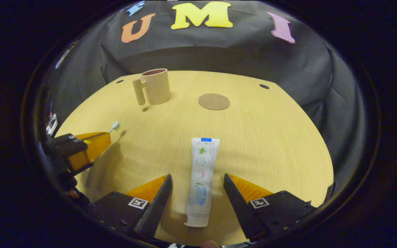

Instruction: Put the toothbrush and toothpaste on the desktop into the cup, then pick up the cup and place it on the coaster on the desktop.

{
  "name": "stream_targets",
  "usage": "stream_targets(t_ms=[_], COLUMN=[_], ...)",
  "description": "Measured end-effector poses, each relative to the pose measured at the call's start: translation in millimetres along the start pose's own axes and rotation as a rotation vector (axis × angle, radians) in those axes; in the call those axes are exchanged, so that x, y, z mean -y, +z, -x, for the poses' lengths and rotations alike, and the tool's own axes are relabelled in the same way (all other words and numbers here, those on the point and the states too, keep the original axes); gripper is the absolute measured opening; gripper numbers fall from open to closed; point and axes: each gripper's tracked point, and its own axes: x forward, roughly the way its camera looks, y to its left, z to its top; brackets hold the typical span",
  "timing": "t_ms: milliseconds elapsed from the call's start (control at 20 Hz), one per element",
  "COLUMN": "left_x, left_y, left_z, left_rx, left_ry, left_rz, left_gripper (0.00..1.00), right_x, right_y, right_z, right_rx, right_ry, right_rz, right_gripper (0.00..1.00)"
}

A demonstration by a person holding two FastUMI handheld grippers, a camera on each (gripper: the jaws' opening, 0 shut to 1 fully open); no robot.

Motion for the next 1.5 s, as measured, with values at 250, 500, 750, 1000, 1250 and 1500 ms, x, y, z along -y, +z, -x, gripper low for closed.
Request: stream_targets(t_ms=[250, 500, 750, 1000, 1250, 1500], left_x=[-8.7, -14.8, -24.8, -22.6, 5.2, 9.9], left_y=[39.3, 77.1, 133.1, 221.2, 275.9, 282.9], left_z=[-1.5, -4.8, -6.3, -22.4, -58.5, -79.5], left_rx=[0.076, 0.136, 0.239, 0.416, 0.553, 0.575], left_ry=[0.007, 0.009, 0.015, -0.013, -0.101, -0.130], left_rz=[0.000, 0.017, 0.025, 0.038, 0.074, 0.109], left_gripper=[0.03, 0.03, 0.03, 0.03, 0.03, 0.03], right_x=[-2.2, -4.2, -6.3, 4.2, 19.6, 21.2], right_y=[4.4, 14.6, 41.5, 82.2, 98.0, 91.7], right_z=[-2.7, 1.2, 16.5, 40.3, 54.1, 57.4], right_rx=[-0.029, -0.017, 0.027, 0.100, 0.119, 0.115], right_ry=[-0.003, 0.008, 0.027, 0.020, -0.001, 0.012], right_rz=[-0.011, -0.029, -0.023, -0.042, -0.072, -0.126], right_gripper=[0.39, 0.24, 0.24, 0.24, 0.24, 0.24])
